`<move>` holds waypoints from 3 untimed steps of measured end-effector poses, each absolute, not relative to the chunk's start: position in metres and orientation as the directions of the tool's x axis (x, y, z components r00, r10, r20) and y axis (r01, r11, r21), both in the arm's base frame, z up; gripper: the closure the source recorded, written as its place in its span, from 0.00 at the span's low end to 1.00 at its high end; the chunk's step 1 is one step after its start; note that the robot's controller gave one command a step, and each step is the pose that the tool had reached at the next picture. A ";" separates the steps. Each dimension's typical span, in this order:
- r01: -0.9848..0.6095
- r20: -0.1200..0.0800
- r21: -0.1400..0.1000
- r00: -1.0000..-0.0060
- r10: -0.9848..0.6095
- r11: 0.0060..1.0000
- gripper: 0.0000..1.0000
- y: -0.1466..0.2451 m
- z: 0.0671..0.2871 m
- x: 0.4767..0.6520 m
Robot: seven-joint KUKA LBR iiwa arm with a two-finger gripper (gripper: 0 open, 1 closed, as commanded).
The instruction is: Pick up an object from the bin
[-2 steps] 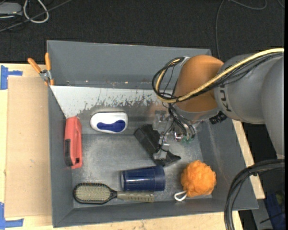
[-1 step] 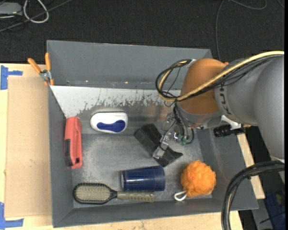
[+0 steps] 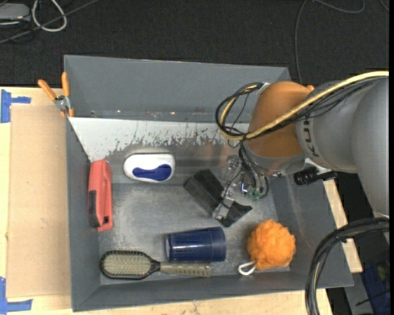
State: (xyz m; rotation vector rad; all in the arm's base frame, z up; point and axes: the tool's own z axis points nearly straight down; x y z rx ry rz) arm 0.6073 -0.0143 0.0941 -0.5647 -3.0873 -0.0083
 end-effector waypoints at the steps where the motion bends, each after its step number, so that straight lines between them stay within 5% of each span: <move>1: 0.171 0.003 0.006 -0.985 0.171 0.985 0.00 -0.009 0.091 0.611; 2: 0.387 0.005 0.005 -0.922 0.387 0.922 0.00 -0.007 0.079 0.606; 3: 0.119 -0.014 0.006 -0.993 0.119 0.993 0.00 0.000 0.075 0.573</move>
Offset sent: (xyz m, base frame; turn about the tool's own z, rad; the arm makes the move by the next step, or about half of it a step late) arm -0.0064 0.0091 -0.0241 -0.0857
